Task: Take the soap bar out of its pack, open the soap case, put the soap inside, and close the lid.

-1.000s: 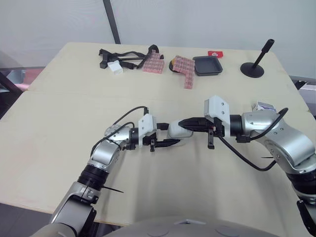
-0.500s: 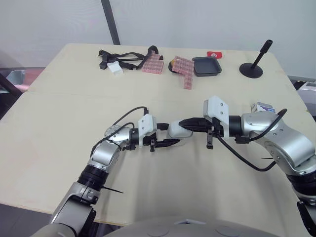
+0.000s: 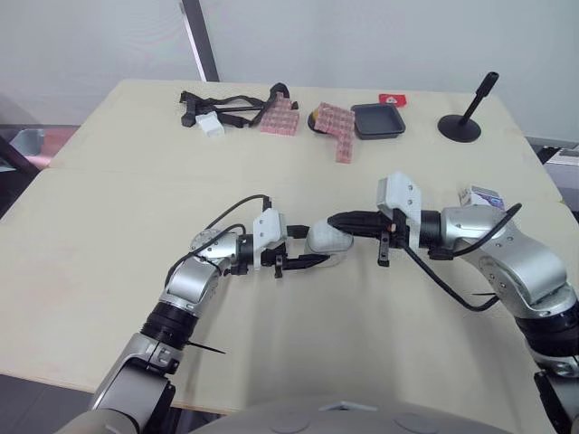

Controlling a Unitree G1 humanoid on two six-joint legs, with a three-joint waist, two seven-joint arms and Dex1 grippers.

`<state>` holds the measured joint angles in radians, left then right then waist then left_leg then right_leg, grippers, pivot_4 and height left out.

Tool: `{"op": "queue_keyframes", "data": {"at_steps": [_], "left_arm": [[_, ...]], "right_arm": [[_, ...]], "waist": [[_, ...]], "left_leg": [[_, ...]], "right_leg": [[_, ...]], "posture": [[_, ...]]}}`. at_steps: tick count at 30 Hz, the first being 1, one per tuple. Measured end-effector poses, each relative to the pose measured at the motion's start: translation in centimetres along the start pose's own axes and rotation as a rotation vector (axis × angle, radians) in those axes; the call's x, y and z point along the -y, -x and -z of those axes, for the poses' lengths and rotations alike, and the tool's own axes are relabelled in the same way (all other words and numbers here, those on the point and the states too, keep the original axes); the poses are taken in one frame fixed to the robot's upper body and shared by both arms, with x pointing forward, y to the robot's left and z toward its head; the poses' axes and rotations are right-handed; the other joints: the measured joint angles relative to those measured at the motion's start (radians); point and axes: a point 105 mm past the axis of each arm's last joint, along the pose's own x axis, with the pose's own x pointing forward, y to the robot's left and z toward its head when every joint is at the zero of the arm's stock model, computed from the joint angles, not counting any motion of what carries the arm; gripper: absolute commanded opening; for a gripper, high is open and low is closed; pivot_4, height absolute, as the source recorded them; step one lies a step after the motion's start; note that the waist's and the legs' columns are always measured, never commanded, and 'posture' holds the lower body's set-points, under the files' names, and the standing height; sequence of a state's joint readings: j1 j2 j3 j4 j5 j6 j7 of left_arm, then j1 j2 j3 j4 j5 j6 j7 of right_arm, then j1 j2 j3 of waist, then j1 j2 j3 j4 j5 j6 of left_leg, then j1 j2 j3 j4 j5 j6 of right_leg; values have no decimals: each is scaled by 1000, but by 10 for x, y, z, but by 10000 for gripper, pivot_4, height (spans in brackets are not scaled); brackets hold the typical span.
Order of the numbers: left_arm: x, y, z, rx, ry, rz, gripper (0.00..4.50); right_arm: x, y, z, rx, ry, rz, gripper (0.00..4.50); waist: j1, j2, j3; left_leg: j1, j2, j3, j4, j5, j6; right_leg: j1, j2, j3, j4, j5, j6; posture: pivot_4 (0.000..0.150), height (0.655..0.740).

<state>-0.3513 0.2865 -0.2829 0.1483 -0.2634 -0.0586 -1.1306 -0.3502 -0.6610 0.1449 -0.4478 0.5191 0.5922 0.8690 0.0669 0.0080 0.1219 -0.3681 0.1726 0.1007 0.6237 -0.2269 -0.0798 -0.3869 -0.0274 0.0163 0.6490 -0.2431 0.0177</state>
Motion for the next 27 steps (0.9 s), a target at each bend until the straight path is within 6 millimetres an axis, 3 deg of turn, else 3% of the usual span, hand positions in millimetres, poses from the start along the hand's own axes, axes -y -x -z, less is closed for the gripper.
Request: {"op": "queue_keyframes", "data": {"at_steps": [8,13,22,27], "left_arm": [[1,0,-2,6,-9,8,19073],[1,0,-2,6,-11,9,19073],[1,1,-2,6,-9,10,19073],[1,1,-2,11,28,10,19073]], "right_arm": [[4,23,32,-119,-60,74,270],[5,34,34,-117,-66,91,15292],[-22,59,58,-34,-59,-4,44874],[-32,63,59,-7,2,-46,44874]], "waist": [[2,0,0],[4,0,0],[3,0,0],[-3,0,0]], "left_leg": [[-5,0,0,-1,0,0],[-5,0,0,-1,0,0],[-5,0,0,-1,-1,1],[-5,0,-1,-1,-3,6]], "right_leg": [[-3,1,-1,-3,0,0],[-4,0,-1,-3,0,0],[-4,0,-1,-4,0,0],[-4,0,-1,-3,0,0]], "posture": [[1500,7374],[1500,7374],[1500,7374],[1500,7374]]}}
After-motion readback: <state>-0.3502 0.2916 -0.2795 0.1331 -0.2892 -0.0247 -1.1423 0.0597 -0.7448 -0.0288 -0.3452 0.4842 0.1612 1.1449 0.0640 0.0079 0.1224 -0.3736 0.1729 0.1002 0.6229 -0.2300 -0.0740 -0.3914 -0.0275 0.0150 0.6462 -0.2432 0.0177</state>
